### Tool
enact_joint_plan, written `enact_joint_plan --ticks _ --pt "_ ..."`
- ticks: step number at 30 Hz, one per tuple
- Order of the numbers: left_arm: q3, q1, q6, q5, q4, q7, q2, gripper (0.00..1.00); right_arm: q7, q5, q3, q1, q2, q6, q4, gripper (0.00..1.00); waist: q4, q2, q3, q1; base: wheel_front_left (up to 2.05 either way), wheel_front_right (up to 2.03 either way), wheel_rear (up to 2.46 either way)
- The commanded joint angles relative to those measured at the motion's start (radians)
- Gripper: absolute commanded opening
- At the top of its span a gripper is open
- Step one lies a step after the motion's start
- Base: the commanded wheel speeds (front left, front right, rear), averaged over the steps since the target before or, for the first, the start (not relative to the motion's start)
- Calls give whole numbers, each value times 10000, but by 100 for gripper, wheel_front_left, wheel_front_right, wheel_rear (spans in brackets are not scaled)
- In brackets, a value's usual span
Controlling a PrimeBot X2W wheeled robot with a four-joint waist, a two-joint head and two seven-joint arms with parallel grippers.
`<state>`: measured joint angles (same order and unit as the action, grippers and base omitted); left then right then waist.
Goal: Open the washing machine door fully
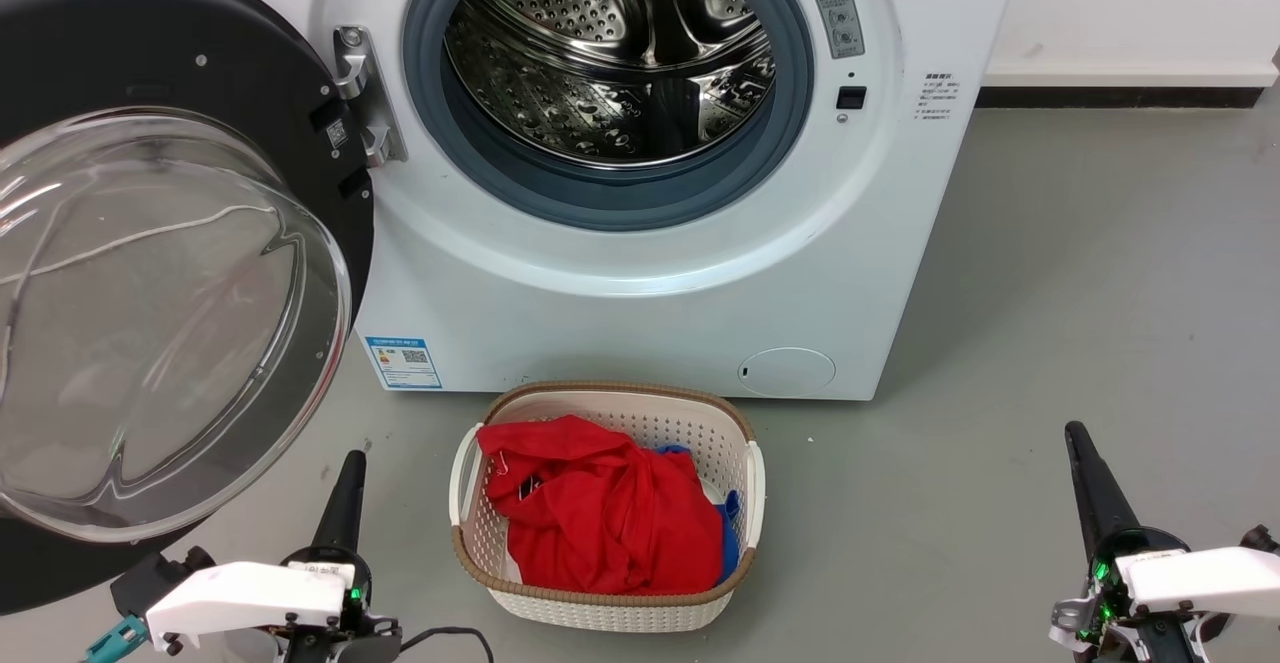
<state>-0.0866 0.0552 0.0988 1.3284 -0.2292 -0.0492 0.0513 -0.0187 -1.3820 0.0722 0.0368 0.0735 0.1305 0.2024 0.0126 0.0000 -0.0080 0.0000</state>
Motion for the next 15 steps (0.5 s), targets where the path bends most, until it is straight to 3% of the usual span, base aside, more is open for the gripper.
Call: enact_joint_plan --ticks 1,15 --pt "-49 228 92 202 24 -44 4 0 -62 -199 17 222 46 3 8 0 -4 0 4 0 0 0 0" --pt "-159 401 200 1414 -66 -343 -3 0 -361 -1286 64 486 18 4 198 0 -55 0 49 0 0 0 0"
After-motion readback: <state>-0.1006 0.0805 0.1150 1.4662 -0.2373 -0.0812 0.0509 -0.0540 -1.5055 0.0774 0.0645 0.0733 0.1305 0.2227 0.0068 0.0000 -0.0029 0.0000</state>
